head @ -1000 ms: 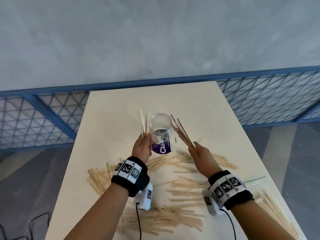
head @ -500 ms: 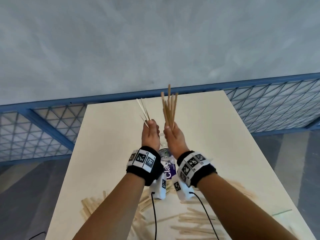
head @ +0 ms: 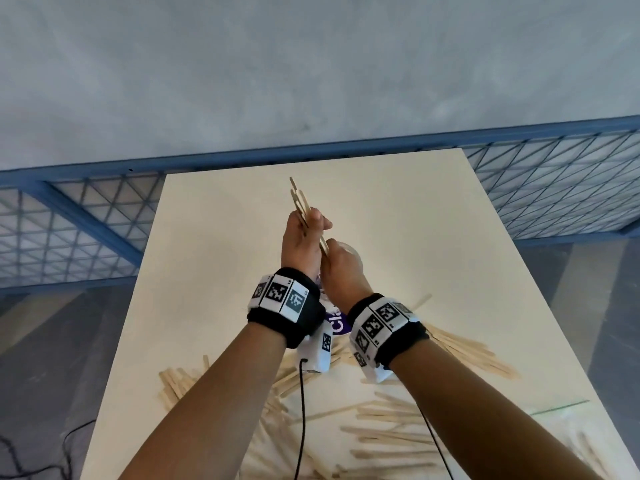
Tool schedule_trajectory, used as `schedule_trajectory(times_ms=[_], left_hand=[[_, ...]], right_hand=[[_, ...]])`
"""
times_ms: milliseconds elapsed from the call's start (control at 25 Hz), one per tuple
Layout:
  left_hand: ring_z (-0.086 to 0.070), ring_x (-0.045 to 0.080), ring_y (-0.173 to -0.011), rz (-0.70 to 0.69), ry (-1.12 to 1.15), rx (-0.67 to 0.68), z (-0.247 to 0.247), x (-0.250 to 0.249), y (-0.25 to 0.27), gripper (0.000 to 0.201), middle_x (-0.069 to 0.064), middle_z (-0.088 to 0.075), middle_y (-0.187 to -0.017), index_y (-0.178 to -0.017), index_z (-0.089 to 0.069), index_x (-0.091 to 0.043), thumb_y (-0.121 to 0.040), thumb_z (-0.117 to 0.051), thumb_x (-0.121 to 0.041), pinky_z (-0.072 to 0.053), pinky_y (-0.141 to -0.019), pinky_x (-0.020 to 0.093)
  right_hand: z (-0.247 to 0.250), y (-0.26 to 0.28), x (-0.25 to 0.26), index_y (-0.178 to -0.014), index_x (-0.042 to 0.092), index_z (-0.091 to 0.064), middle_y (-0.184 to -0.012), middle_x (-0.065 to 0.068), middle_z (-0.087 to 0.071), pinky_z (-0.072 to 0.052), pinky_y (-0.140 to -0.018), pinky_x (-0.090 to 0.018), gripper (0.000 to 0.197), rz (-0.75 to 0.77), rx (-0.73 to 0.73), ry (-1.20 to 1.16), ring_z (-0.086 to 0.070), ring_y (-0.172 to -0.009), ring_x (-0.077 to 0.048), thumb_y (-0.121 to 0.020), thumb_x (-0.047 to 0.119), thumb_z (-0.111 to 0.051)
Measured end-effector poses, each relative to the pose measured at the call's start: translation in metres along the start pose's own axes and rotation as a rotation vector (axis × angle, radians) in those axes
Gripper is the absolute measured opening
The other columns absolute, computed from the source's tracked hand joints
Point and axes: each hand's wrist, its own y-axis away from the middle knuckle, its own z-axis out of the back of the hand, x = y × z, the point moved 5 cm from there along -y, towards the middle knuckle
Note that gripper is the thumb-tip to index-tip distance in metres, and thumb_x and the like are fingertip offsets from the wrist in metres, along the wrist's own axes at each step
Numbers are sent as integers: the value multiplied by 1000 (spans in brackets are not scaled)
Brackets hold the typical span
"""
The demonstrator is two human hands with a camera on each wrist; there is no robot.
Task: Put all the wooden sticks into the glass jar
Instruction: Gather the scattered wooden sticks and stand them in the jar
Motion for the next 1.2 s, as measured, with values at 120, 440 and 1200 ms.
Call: schedule_trajectory(times_ms=[120,440,1200], left_hand=[[-57,11,-74,45,-114,8,5,5,-1,13,-6,-58,-73,-79,-52,-21,-90,-54,-15,-49,-77,24],[-56,8,-70,51,-150,30,16,18,1,25,-5,-59,-73,-72,-56,-26,-89,-55,-8,-46,-76,26],[-35,26,-132,-44,-1189,842,-66,113,125,58,6,-37,-144,-136,-40,-17,-83,-62,-22,-33,-110,39]], right_hand=[[2,-3,1,-99,-3,-55,-99,-19,-63,-41,-78,-33,21,-2,23,24,-57,-95,-33,-92,11,-41],[16,13,-4,-126,6,-47,-129,-12,-50,-39,-89,-19,49,-78,6,-172,-51,-117,-24,-79,-7,-54],[38,140,-187,-126,15,-46,-130,-10,-47,-35,-103,-45,46,-434,112,447,-43,-120,-32,-81,13,-59]])
